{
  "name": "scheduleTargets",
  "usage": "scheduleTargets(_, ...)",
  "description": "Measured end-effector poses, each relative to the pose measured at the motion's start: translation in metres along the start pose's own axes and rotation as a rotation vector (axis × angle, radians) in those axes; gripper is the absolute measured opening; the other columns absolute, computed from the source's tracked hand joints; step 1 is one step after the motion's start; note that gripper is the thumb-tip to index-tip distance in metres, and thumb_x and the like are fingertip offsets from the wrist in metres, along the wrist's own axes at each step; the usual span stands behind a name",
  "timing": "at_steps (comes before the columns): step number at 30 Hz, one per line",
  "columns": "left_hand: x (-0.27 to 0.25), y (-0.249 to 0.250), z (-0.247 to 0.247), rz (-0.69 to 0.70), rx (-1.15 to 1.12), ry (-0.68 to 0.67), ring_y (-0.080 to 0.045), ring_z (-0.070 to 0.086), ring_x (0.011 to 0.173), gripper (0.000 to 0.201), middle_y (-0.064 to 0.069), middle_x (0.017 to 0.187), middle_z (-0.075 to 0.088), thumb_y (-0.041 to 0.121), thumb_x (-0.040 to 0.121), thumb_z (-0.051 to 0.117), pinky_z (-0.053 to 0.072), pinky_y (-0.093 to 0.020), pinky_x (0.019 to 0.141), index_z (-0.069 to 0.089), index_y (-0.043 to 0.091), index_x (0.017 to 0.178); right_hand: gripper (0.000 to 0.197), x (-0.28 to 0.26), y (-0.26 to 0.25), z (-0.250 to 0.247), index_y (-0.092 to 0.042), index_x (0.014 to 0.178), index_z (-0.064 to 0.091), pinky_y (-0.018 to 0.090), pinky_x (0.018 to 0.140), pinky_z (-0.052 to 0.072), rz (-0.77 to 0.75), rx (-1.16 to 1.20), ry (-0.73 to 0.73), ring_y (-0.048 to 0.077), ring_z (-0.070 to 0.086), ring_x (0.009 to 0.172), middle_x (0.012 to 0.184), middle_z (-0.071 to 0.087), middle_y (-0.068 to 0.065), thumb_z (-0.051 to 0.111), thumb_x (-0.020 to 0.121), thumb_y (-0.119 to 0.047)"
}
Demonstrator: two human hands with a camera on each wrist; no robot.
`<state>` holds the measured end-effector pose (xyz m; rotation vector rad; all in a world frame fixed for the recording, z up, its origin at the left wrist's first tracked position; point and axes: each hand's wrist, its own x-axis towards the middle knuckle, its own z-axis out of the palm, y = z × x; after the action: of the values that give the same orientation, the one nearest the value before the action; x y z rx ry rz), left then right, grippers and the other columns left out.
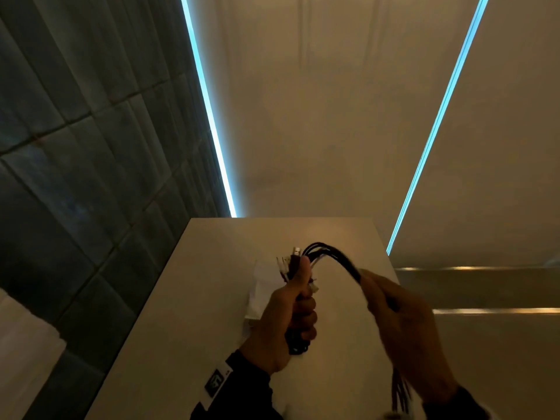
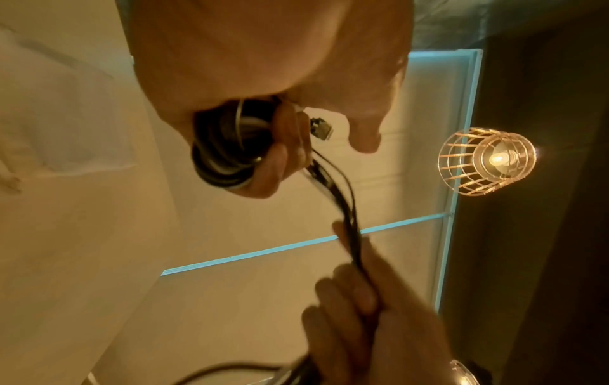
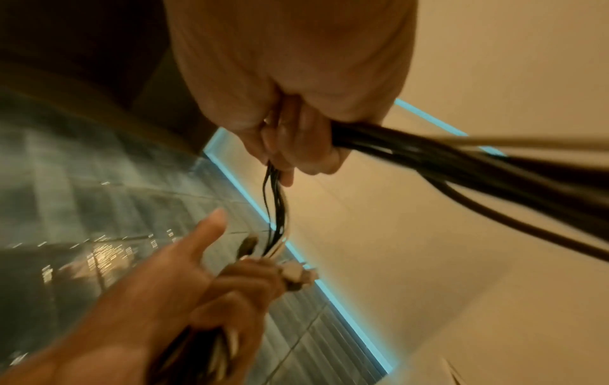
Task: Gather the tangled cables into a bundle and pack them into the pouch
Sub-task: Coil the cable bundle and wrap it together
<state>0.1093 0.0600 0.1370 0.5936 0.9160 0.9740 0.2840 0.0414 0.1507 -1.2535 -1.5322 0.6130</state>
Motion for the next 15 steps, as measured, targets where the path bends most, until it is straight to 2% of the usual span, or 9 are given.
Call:
scheduleTargets(2, -0.001, -0.002, 0.009, 0.004, 0.042, -0.027, -0.013, 0.016, 0.052, 0.062, 0.003, 0.059, 0.023, 0.077, 0.055, 0.072, 0.016, -0.029, 0.05, 0.045, 0.023, 0.069, 0.021, -0.005, -0.01, 0.017, -0.035, 0.112, 0.063, 0.004, 0.048, 0.038, -0.163, -0.077, -0.036, -0.004, 0.053, 0.051, 0.053, 0.054, -0.022, 0.055, 0.092, -0.033)
scheduleTargets(3, -0.003, -0.002, 0.013, 0.011, 0.04, -0.041, -0.012, 0.025, 0.052, 0.062, 0.003, 0.06, 0.031, 0.077, 0.058, 0.07, 0.024, -0.027, 0.05, 0.052, 0.02, 0.075, 0.021, -0.009, -0.013, 0.025, -0.034, 0.114, 0.063, 0.005, 0.051, 0.043, -0.218, -0.111, -0.096, -0.005, 0.057, 0.054, 0.057, 0.056, -0.024, 0.056, 0.094, -0.033)
scheduleTargets(5, 0.0, -0.006, 0.019, 0.016, -0.018, -0.028, -0.012, 0.052, 0.065, 0.061, 0.002, 0.07, 0.055, 0.07, 0.074, 0.064, 0.044, -0.028, 0.065, 0.063, 0.014, 0.096, 0.025, -0.013, -0.013, 0.035, -0.032, 0.109, 0.066, 0.016, 0.053, 0.052, -0.274, -0.17, -0.212, 0.0, 0.06, 0.058, 0.068, 0.062, -0.018, 0.048, 0.093, -0.036)
scheduleTargets(6, 0.002, -0.008, 0.019, 0.006, -0.044, -0.002, -0.011, 0.06, 0.075, 0.059, 0.002, 0.077, 0.065, 0.067, 0.079, 0.06, 0.049, -0.029, 0.074, 0.065, 0.013, 0.102, 0.025, -0.014, -0.01, 0.038, -0.03, 0.104, 0.066, 0.019, 0.053, 0.052, -0.306, -0.209, -0.236, 0.001, 0.059, 0.059, 0.072, 0.064, -0.015, 0.045, 0.092, -0.035)
scheduleTargets(7, 0.004, -0.01, 0.018, -0.004, -0.069, 0.009, -0.008, 0.058, 0.076, 0.056, 0.004, 0.078, 0.064, 0.066, 0.08, 0.06, 0.049, -0.028, 0.075, 0.065, 0.013, 0.097, 0.025, -0.015, -0.007, 0.041, -0.028, 0.102, 0.064, 0.018, 0.052, 0.052, -0.334, -0.248, -0.25, 0.0, 0.058, 0.059, 0.073, 0.064, -0.013, 0.043, 0.09, -0.033)
scheduleTargets(9, 0.008, -0.011, 0.015, -0.001, -0.123, -0.001, -0.01, 0.045, 0.062, 0.051, 0.002, 0.068, 0.048, 0.065, 0.08, 0.059, 0.041, -0.025, 0.063, 0.055, 0.014, 0.075, 0.029, -0.017, -0.001, 0.043, -0.026, 0.108, 0.062, 0.017, 0.053, 0.053, -0.363, -0.326, -0.279, 0.003, 0.061, 0.06, 0.077, 0.067, -0.01, 0.042, 0.089, -0.032)
scheduleTargets(11, 0.011, -0.009, 0.011, 0.022, -0.146, 0.021, -0.012, 0.04, 0.058, 0.048, -0.001, 0.069, 0.044, 0.059, 0.086, 0.052, 0.039, -0.024, 0.058, 0.047, 0.014, 0.068, 0.029, -0.02, 0.002, 0.045, -0.029, 0.117, 0.053, 0.025, 0.054, 0.057, -0.356, -0.353, -0.293, 0.009, 0.066, 0.062, 0.083, 0.069, -0.008, 0.041, 0.09, -0.035)
scheduleTargets(13, 0.011, -0.001, 0.012, 0.05, -0.189, 0.048, -0.012, 0.043, 0.052, 0.047, 0.0, 0.064, 0.046, 0.055, 0.088, 0.05, 0.042, -0.024, 0.053, 0.045, 0.014, 0.065, 0.012, -0.023, 0.0, 0.046, -0.037, 0.107, 0.042, 0.025, 0.055, 0.054, -0.251, -0.252, -0.316, 0.009, 0.064, 0.061, 0.083, 0.069, -0.007, 0.045, 0.096, -0.041)
scheduleTargets(15, 0.014, 0.014, 0.012, 0.099, -0.281, 0.08, -0.011, 0.042, 0.044, 0.045, 0.004, 0.054, 0.039, 0.054, 0.084, 0.053, 0.043, -0.026, 0.053, 0.043, 0.017, 0.061, 0.017, -0.026, 0.003, 0.048, -0.033, 0.096, 0.04, 0.021, 0.048, 0.041, -0.104, -0.07, -0.34, 0.007, 0.055, 0.051, 0.072, 0.065, -0.005, 0.043, 0.093, -0.05)
